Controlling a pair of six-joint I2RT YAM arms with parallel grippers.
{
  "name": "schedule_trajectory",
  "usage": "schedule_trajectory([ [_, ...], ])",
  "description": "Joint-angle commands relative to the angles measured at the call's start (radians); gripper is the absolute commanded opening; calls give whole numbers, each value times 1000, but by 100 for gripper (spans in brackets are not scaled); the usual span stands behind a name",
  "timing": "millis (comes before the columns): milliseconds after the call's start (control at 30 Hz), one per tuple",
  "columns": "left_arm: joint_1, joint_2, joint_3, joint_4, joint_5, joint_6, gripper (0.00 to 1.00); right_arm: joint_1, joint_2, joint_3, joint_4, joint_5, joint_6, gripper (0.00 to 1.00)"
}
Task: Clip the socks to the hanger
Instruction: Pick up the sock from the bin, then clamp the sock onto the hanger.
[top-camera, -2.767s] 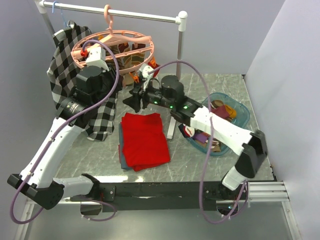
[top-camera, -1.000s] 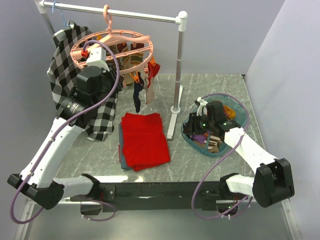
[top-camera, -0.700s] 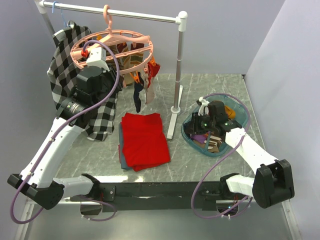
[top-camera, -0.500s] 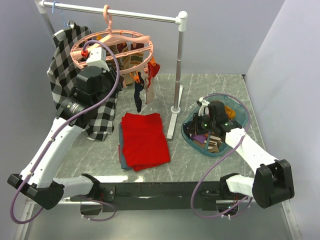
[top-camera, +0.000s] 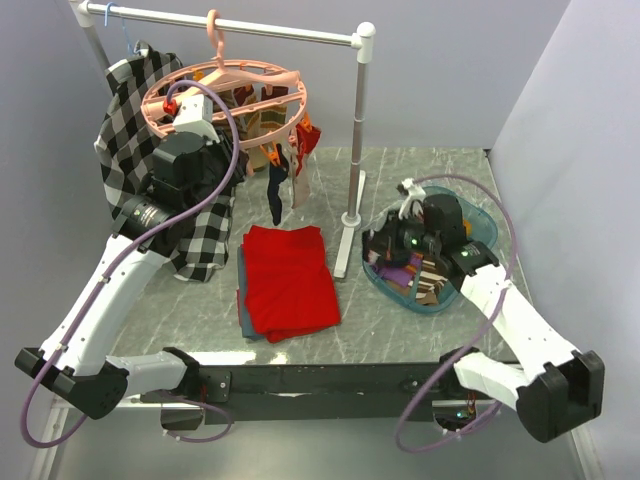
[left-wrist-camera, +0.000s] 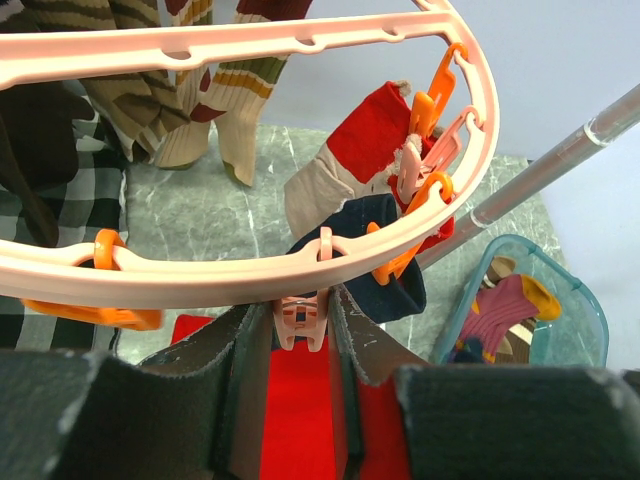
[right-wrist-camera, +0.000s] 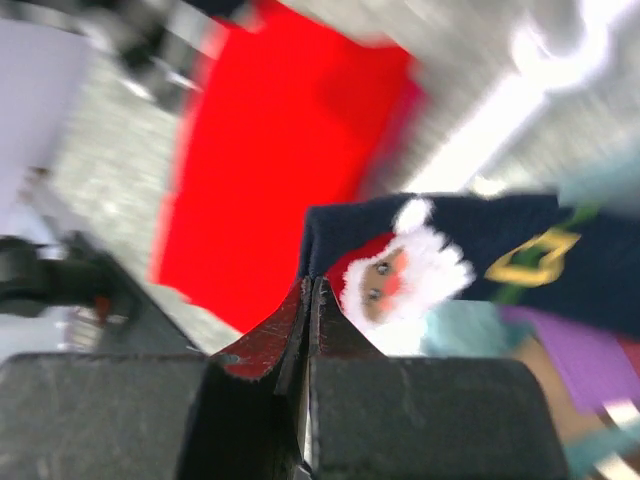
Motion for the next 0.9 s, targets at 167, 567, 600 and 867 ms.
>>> schedule_trajectory([
  [167,5,-16,21,47,38,-14,10,271,22,248,257,46,210,0],
  [567,3,-32,-2,72,60,-33,10,433,341,521,500,8,363,0],
  [600,5,-34,-5,75,66,-34,10,438,360,535,509,21,366,0],
  [867,3,-48,-17,82,83,-45,10,447,548,703,477,81,366,0],
])
